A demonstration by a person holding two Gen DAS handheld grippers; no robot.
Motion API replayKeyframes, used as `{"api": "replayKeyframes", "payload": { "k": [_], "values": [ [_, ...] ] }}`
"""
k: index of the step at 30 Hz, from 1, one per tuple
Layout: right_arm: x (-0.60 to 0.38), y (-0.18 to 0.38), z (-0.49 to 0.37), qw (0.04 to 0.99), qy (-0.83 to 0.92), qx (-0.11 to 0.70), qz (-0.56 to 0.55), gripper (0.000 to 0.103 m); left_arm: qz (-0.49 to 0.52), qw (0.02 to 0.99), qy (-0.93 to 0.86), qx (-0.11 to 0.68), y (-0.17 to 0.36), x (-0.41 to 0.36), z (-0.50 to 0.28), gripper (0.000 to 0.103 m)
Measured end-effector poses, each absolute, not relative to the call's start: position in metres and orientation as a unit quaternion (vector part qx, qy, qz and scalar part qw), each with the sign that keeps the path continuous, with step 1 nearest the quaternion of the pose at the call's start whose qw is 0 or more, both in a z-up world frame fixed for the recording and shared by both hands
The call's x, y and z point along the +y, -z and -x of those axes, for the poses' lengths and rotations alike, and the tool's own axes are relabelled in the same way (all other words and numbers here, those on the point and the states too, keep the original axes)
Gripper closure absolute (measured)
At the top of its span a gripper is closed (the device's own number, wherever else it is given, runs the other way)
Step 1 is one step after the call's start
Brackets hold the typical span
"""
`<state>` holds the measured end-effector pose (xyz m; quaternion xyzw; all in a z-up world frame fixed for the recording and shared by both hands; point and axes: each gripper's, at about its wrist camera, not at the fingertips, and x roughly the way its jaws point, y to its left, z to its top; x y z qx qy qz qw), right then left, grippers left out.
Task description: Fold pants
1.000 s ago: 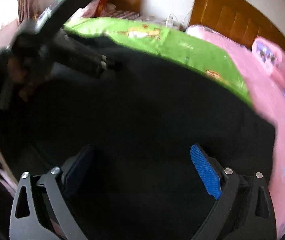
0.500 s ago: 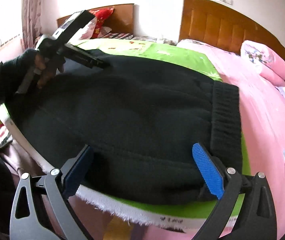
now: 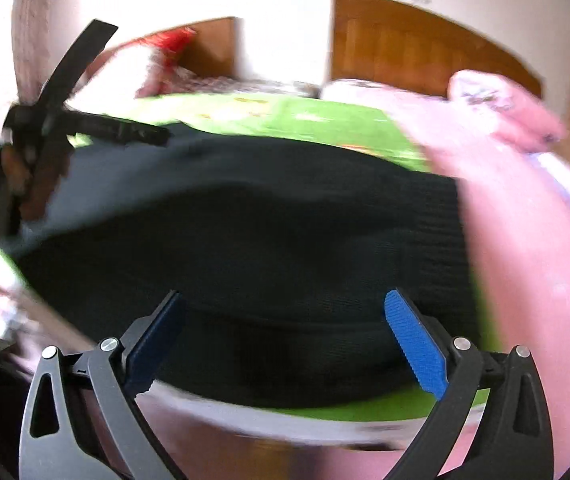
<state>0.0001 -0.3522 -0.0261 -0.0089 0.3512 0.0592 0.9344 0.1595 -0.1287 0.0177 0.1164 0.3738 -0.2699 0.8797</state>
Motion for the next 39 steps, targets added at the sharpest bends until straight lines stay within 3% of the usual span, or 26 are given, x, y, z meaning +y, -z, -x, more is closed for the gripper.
{"api": "replayKeyframes", "payload": {
  "k": [9, 11, 12, 16, 21, 24, 26, 30, 35, 39],
  "values": [
    [-0.268, 0.039, -0.026, 0.915, -0.095, 0.383, 0.086, 0.007, -0.103, 0.903, 0.15, 0.388, 0.016, -0.013, -0.07, 0.001],
    [-0.275, 0.046, -0.026, 0.914, -0.102, 0.389, 0.058, 0.006, -0.078, 0.893, 0.157, 0.414, 0.033, 0.009, -0.06, 0.001],
    [-0.28, 0.048, -0.025, 0.911, -0.111, 0.394, 0.042, 0.006, -0.065, 0.902, 0.18, 0.386, 0.032, 0.02, -0.047, 0.001],
    [-0.272, 0.042, -0.019, 0.903, -0.103, 0.409, 0.085, 0.006, -0.099, 0.894, 0.206, 0.385, 0.027, 0.021, -0.027, 0.002],
    [-0.262, 0.023, -0.02, 0.922, -0.108, 0.365, 0.07, 0.006, -0.047, 0.908, 0.197, 0.366, 0.01, 0.038, -0.03, 0.002],
    [-0.251, 0.032, -0.03, 0.92, -0.108, 0.371, 0.065, 0.006, -0.061, 0.897, 0.185, 0.396, 0.027, 0.03, -0.043, 0.001],
    [-0.249, 0.05, -0.032, 0.911, -0.119, 0.389, 0.064, 0.005, -0.097, 0.907, 0.178, 0.369, 0.031, 0.023, -0.034, 0.001],
    [-0.256, 0.048, -0.024, 0.914, -0.128, 0.382, 0.057, 0.004, -0.075, 0.902, 0.199, 0.376, 0.025, 0.039, -0.035, 0.001],
    [-0.255, 0.047, -0.023, 0.914, -0.126, 0.382, 0.055, 0.004, 0.029, 0.934, 0.116, 0.337, -0.015, 0.143, -0.061, 0.001],
    [-0.255, 0.048, -0.029, 0.914, -0.128, 0.381, 0.053, 0.004, 0.146, 0.925, 0.04, 0.349, -0.01, 0.254, -0.098, 0.002]
  ]
}}
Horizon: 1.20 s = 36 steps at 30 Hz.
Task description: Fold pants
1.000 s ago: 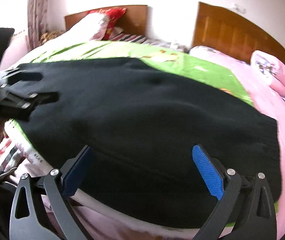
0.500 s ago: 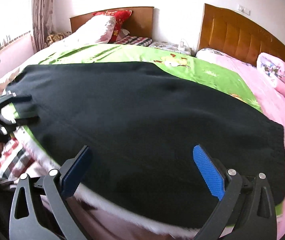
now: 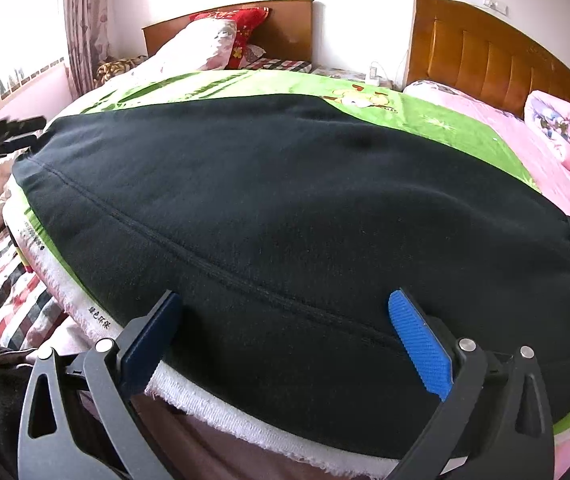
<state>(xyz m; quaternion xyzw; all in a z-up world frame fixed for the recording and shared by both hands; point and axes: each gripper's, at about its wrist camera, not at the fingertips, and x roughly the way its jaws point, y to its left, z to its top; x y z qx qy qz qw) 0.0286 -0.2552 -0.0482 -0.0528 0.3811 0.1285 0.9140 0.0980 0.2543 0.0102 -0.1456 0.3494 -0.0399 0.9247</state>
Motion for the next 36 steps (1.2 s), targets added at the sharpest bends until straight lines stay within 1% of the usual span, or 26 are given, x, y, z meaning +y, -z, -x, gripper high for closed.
{"api": "replayKeyframes", "payload": {
  "k": [1, 3, 4, 5, 6, 9, 11, 12, 14, 17, 19, 21, 22, 23, 25, 27, 29, 32, 34, 36],
  "values": [
    [-0.256, 0.048, -0.027, 0.914, -0.129, 0.38, 0.053, 0.004, 0.175, 0.917, 0.022, 0.358, -0.003, 0.282, -0.11, 0.002],
    [-0.256, 0.049, -0.028, 0.915, -0.129, 0.379, 0.053, 0.004, 0.193, 0.904, 0.0, 0.381, 0.013, 0.315, -0.131, 0.002],
    [-0.256, 0.049, -0.028, 0.915, -0.129, 0.378, 0.053, 0.004, 0.202, 0.899, -0.007, 0.389, 0.021, 0.326, -0.135, 0.002],
    [-0.255, 0.049, -0.027, 0.916, -0.128, 0.377, 0.054, 0.004, 0.235, 0.89, 0.007, 0.391, 0.025, 0.335, -0.137, 0.002],
    [-0.255, 0.049, -0.027, 0.916, -0.128, 0.377, 0.054, 0.004, 0.257, 0.889, 0.011, 0.379, 0.022, 0.342, -0.134, 0.002],
    [-0.255, 0.049, -0.027, 0.915, -0.128, 0.378, 0.055, 0.004, 0.26, 0.9, -0.004, 0.351, 0.011, 0.345, -0.116, 0.002],
    [-0.254, 0.044, -0.028, 0.912, -0.125, 0.388, 0.053, 0.004, 0.299, 0.896, -0.002, 0.327, 0.004, 0.348, -0.095, 0.002],
    [-0.253, 0.038, -0.029, 0.911, -0.128, 0.388, 0.047, 0.004, 0.324, 0.894, 0.023, 0.308, -0.003, 0.344, -0.081, 0.002],
    [-0.247, 0.028, -0.03, 0.916, -0.144, 0.373, 0.043, 0.004, 0.328, 0.895, 0.049, 0.297, -0.016, 0.325, -0.067, 0.002],
    [-0.231, 0.017, -0.042, 0.916, -0.163, 0.363, 0.045, 0.004, 0.274, 0.9, 0.09, 0.328, -0.028, 0.266, -0.071, 0.002],
    [-0.214, 0.021, -0.051, 0.909, -0.168, 0.375, 0.069, 0.004, 0.2, 0.905, 0.114, 0.357, -0.029, 0.207, -0.078, 0.002],
    [-0.203, 0.038, -0.055, 0.893, -0.17, 0.407, 0.091, 0.004, 0.146, 0.905, 0.137, 0.375, -0.022, 0.157, -0.083, 0.002],
    [-0.203, 0.044, -0.054, 0.89, -0.172, 0.413, 0.09, 0.004, 0.135, 0.901, 0.149, 0.385, -0.016, 0.14, -0.086, 0.002],
    [-0.209, 0.045, -0.049, 0.895, -0.178, 0.402, 0.072, 0.004, 0.121, 0.893, 0.158, 0.404, -0.005, 0.122, -0.09, 0.002],
    [-0.222, 0.048, -0.041, 0.893, -0.194, 0.403, 0.056, 0.004, 0.081, 0.889, 0.145, 0.426, 0.015, 0.102, -0.087, 0.002],
    [-0.226, 0.045, -0.033, 0.889, -0.196, 0.406, 0.077, 0.004, -0.006, 0.905, 0.118, 0.409, 0.022, 0.08, -0.082, 0.001],
    [-0.235, 0.036, -0.035, 0.889, -0.195, 0.407, 0.075, 0.004, -0.052, 0.909, 0.098, 0.401, 0.028, 0.066, -0.079, 0.001],
    [-0.252, 0.015, -0.056, 0.907, -0.152, 0.386, 0.07, 0.004, -0.041, 0.909, 0.094, 0.405, 0.029, 0.067, -0.083, 0.001],
    [-0.266, -0.001, -0.087, 0.919, -0.136, 0.368, 0.045, 0.004, -0.044, 0.908, 0.09, 0.406, 0.03, 0.066, -0.085, 0.001],
    [-0.278, -0.004, -0.131, 0.911, -0.138, 0.388, 0.001, 0.004, -0.045, 0.909, 0.091, 0.405, 0.031, 0.071, -0.09, 0.001]
  ]
}}
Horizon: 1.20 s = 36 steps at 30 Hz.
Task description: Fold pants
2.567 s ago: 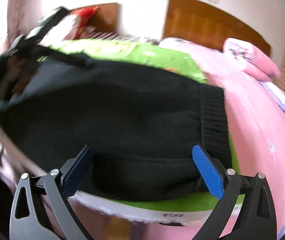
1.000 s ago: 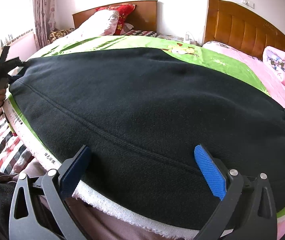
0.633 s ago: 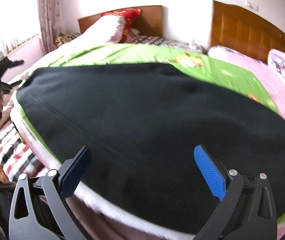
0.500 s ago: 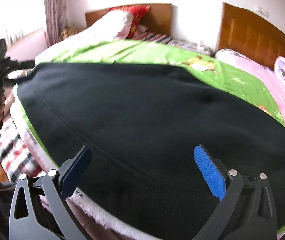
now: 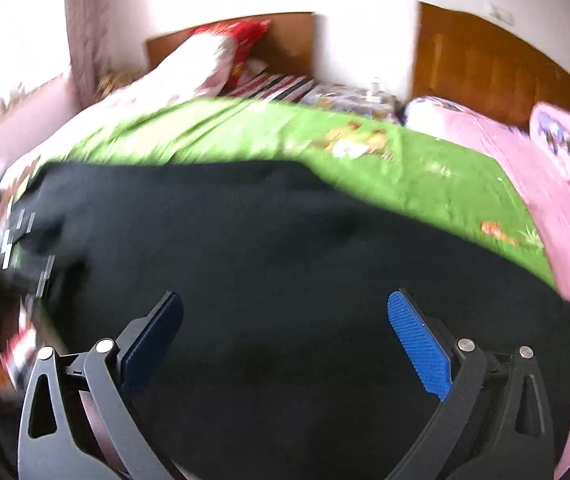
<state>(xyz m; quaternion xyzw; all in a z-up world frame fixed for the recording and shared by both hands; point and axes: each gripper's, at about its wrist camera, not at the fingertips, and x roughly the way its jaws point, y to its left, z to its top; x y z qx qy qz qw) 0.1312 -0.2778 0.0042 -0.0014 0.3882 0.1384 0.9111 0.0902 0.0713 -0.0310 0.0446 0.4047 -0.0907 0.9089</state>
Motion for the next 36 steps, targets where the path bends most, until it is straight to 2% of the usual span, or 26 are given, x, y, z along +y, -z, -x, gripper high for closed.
{"api": "replayKeyframes", "payload": {
  "k": [2, 8, 10, 14, 16, 23, 25, 29, 33, 36],
  "values": [
    [-0.279, 0.005, -0.174, 0.889, -0.162, 0.427, -0.034, 0.004, -0.046, 0.91, 0.091, 0.403, 0.031, 0.073, -0.086, 0.001],
    [-0.264, 0.033, -0.226, 0.862, -0.166, 0.479, -0.017, 0.004, -0.047, 0.91, 0.092, 0.402, 0.032, 0.074, -0.092, 0.001],
    [-0.277, 0.039, -0.232, 0.869, -0.155, 0.469, -0.036, 0.004, -0.047, 0.91, 0.092, 0.401, 0.032, 0.074, -0.091, 0.001],
    [-0.303, 0.026, -0.224, 0.889, -0.023, 0.451, -0.082, 0.004, -0.046, 0.911, 0.093, 0.398, 0.033, 0.075, -0.09, 0.001],
    [-0.29, 0.018, -0.207, 0.89, -0.079, 0.439, -0.093, 0.004, -0.046, 0.912, 0.093, 0.397, 0.033, 0.075, -0.09, 0.001],
    [-0.204, 0.013, -0.162, 0.886, -0.154, 0.435, 0.046, 0.004, -0.023, 0.911, 0.096, 0.4, 0.027, 0.083, -0.088, 0.001],
    [-0.188, 0.016, -0.152, 0.888, -0.155, 0.428, 0.071, 0.004, 0.039, 0.914, 0.117, 0.387, 0.01, 0.106, -0.079, 0.002],
    [-0.183, 0.034, -0.142, 0.883, -0.146, 0.436, 0.096, 0.004, 0.22, 0.916, 0.104, 0.319, -0.018, 0.21, -0.056, 0.002],
    [-0.185, 0.035, -0.146, 0.884, -0.145, 0.438, 0.081, 0.004, 0.428, 0.856, 0.038, 0.286, 0.01, 0.34, -0.032, 0.003],
    [-0.184, 0.038, -0.15, 0.881, -0.144, 0.445, 0.075, 0.004, 0.482, 0.834, 0.019, 0.269, 0.029, 0.387, -0.022, 0.004]
  ]
}}
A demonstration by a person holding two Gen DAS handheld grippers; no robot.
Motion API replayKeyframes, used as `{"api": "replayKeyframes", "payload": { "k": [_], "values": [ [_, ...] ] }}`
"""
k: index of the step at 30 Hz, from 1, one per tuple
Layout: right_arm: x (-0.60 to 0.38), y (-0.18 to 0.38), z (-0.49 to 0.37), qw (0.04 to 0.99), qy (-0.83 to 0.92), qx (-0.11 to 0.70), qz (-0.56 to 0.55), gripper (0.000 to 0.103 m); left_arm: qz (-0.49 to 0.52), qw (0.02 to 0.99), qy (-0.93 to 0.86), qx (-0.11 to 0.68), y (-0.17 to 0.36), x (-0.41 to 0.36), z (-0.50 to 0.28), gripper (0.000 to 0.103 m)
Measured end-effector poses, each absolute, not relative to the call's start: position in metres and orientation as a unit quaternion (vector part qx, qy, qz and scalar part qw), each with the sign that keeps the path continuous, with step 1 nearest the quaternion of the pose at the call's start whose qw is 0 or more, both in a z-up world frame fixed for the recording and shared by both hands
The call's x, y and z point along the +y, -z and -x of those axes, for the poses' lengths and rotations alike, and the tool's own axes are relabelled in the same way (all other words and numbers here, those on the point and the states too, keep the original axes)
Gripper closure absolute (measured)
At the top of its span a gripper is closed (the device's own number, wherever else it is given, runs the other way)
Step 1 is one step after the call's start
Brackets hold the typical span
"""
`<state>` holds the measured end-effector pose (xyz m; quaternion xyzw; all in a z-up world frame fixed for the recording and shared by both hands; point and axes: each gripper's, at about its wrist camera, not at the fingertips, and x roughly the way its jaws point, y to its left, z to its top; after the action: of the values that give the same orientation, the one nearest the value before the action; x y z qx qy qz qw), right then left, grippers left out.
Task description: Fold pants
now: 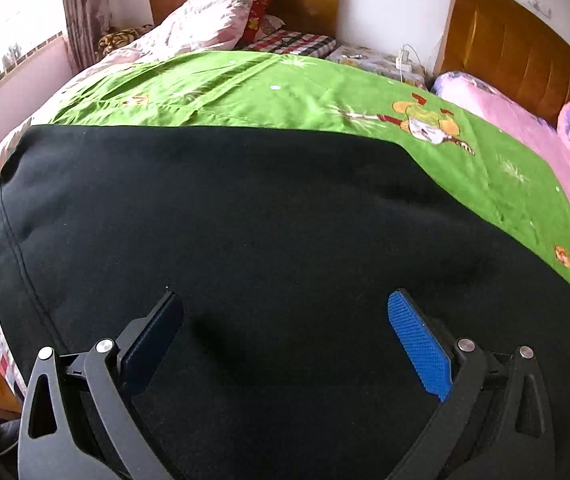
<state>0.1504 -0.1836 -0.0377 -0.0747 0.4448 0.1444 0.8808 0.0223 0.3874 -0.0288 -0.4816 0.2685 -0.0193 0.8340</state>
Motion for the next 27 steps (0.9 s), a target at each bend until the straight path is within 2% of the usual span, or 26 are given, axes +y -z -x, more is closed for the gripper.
{"api": "replayKeyframes", "payload": {
  "k": [3, 9, 12, 14, 15, 16, 18, 22, 25, 27],
  "values": [
    [-0.183, 0.039, -0.154, 0.879, -0.148, 0.447, 0.074, 0.004, 0.496, 0.821, 0.021, 0.282, 0.047, 0.406, -0.032, 0.009],
    [-0.189, 0.041, -0.159, 0.877, -0.152, 0.453, 0.054, 0.004, 0.524, 0.799, 0.018, 0.294, 0.078, 0.413, -0.053, 0.01],
    [-0.19, 0.041, -0.16, 0.875, -0.153, 0.456, 0.049, 0.004, 0.526, 0.804, 0.018, 0.275, 0.079, 0.421, -0.06, 0.012],
    [-0.19, 0.042, -0.16, 0.876, -0.152, 0.456, 0.05, 0.004, 0.529, 0.805, 0.014, 0.267, 0.076, 0.427, -0.063, 0.018],
    [-0.189, 0.042, -0.16, 0.876, -0.151, 0.455, 0.052, 0.004, 0.529, 0.806, 0.006, 0.266, 0.075, 0.43, -0.063, 0.034],
    [-0.189, 0.042, -0.16, 0.876, -0.151, 0.455, 0.053, 0.004, 0.523, 0.808, -0.008, 0.271, 0.075, 0.433, -0.065, 0.054],
    [-0.188, 0.043, -0.16, 0.876, -0.149, 0.455, 0.055, 0.004, 0.51, 0.813, -0.016, 0.28, 0.078, 0.433, -0.065, 0.056],
    [-0.189, 0.043, -0.16, 0.876, -0.151, 0.456, 0.054, 0.004, 0.482, 0.831, -0.022, 0.277, 0.076, 0.428, -0.055, 0.07],
    [-0.19, 0.043, -0.16, 0.876, -0.153, 0.455, 0.05, 0.004, 0.417, 0.869, -0.064, 0.259, 0.042, 0.406, -0.047, 0.073],
    [-0.19, 0.043, -0.16, 0.877, -0.153, 0.453, 0.047, 0.004, 0.331, 0.909, -0.09, 0.235, -0.002, 0.369, -0.041, 0.073]
  ]
}}
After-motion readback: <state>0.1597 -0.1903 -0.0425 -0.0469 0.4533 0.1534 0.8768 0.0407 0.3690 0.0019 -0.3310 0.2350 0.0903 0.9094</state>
